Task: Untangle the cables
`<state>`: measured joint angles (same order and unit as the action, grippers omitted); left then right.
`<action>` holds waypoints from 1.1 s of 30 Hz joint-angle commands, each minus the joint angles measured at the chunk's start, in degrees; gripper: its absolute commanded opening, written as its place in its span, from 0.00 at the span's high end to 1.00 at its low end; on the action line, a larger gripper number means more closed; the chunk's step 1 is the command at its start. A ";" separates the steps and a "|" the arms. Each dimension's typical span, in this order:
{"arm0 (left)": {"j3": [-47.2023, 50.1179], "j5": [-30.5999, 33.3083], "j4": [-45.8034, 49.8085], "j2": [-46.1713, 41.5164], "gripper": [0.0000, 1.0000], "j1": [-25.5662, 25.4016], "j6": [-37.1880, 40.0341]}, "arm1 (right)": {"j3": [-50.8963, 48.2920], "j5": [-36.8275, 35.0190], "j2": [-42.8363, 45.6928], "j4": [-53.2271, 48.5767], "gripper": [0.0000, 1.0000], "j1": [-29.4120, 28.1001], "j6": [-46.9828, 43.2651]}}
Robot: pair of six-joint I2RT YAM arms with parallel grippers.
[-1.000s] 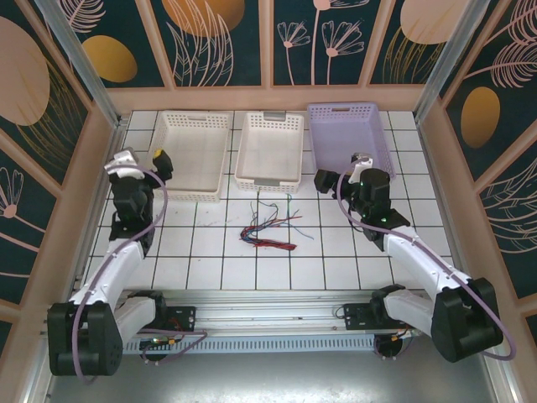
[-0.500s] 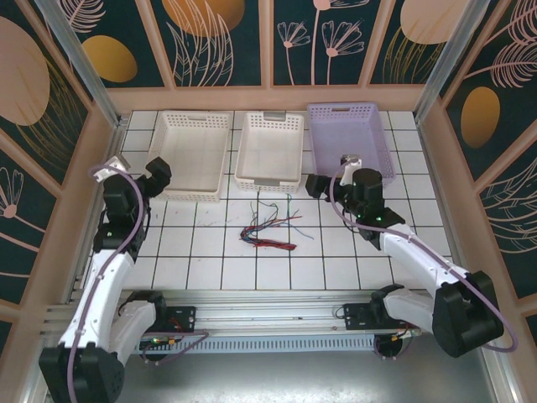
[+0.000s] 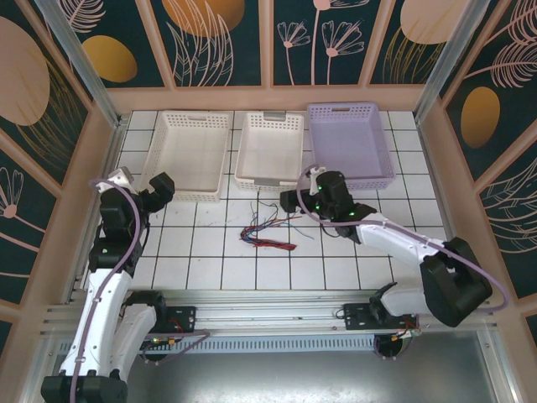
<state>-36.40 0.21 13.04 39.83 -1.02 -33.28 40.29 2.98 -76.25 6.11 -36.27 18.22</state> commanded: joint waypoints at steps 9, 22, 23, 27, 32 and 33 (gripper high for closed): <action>-0.60 -5.15 3.49 5.64 0.02 0.03 2.78 | 0.31 -5.73 -3.47 -5.22 0.11 -9.22 6.17; -2.01 -7.69 4.62 10.94 0.06 0.04 3.92 | -1.58 -16.57 -3.16 -11.63 0.18 -23.08 1.68; -2.01 -7.85 4.63 10.92 0.06 0.09 3.92 | -1.45 -17.89 -3.81 -11.81 0.19 -23.54 1.37; -1.97 -8.09 4.93 11.39 0.06 0.05 4.09 | -0.66 -21.86 -7.01 -11.85 0.24 -24.89 0.01; -1.78 -8.18 5.17 11.60 0.06 0.06 4.13 | 1.50 -22.46 -10.37 -11.20 0.28 -26.50 -3.09; -1.78 -8.04 5.16 11.58 0.06 0.05 4.12 | 1.99 -22.86 -11.10 -11.63 0.29 -27.27 -3.64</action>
<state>-36.42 -7.11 17.08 51.31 -1.02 -30.20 39.90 -17.15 -85.84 -4.21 -61.89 17.58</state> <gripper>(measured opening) 0.944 0.722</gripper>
